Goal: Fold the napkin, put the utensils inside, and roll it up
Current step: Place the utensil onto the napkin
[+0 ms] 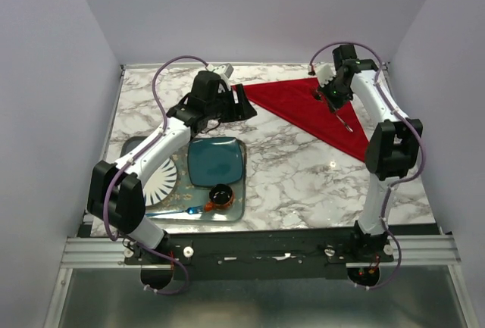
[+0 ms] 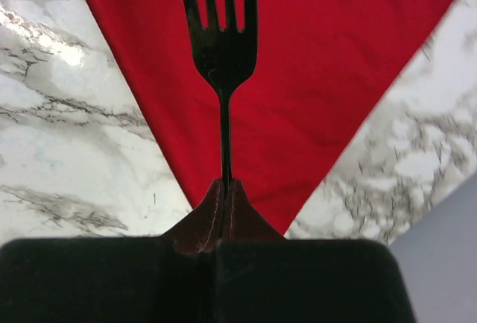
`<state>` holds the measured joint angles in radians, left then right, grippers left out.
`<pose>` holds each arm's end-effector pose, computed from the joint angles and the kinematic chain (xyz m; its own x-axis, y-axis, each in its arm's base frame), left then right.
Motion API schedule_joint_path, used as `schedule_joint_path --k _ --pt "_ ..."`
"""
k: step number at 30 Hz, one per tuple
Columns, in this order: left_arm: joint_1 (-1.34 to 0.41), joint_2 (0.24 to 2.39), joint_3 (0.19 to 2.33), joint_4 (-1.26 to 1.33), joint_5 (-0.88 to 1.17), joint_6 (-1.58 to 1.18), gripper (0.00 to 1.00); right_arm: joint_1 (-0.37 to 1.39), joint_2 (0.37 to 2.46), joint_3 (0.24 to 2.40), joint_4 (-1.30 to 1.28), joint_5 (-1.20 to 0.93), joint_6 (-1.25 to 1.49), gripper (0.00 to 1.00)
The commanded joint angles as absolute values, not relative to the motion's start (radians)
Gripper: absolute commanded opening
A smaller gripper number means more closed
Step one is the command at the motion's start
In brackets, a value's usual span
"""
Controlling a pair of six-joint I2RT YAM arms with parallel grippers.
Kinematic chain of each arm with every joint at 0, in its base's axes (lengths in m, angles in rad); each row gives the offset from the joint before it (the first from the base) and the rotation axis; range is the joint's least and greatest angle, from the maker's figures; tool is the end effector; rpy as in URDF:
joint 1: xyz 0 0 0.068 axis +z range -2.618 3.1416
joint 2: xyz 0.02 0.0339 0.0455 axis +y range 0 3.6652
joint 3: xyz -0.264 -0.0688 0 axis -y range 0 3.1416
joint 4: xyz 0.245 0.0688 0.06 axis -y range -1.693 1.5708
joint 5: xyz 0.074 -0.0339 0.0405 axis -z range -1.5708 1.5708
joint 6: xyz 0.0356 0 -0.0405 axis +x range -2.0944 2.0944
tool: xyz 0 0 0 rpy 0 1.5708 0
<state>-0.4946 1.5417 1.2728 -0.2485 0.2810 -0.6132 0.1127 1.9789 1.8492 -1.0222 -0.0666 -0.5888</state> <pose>0.3108 -0.1789 0.3166 -0.7406 -0.2288 -0.6318 0.2959 0.7331 -0.6123 0.4171 0.0496 0.2836 -0.6776 -0.6344 -0.3720 -0.6198 0.7649 -0.1753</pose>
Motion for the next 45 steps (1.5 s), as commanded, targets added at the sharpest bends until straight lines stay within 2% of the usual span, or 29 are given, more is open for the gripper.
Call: schedule_joint_path --k 1,8,17,23,28,45 --pt "-0.462 1.562 1.266 -0.229 0.296 -0.621 0.74 0.158 2.101 1.980 -1.180 -0.144 -0.721 0.00" --pt "-0.431 1.577 1.258 -0.216 0.310 -0.634 0.73 0.219 2.327 2.245 -1.298 -0.201 -0.729 0.00" --pt "-0.425 1.592 1.261 -0.212 0.342 -0.638 0.74 0.241 2.427 2.324 -1.296 -0.213 -0.779 0.01" --pt "-0.423 1.598 1.261 -0.213 0.348 -0.634 0.78 0.242 2.419 2.260 -1.281 -0.209 -0.796 0.01" --pt "-0.425 1.601 1.266 -0.225 0.341 -0.637 0.90 0.242 2.425 2.233 -1.266 -0.199 -0.816 0.01" --pt "-0.423 1.608 1.261 -0.221 0.348 -0.637 0.95 0.242 2.416 2.198 -1.213 -0.216 -0.818 0.01"
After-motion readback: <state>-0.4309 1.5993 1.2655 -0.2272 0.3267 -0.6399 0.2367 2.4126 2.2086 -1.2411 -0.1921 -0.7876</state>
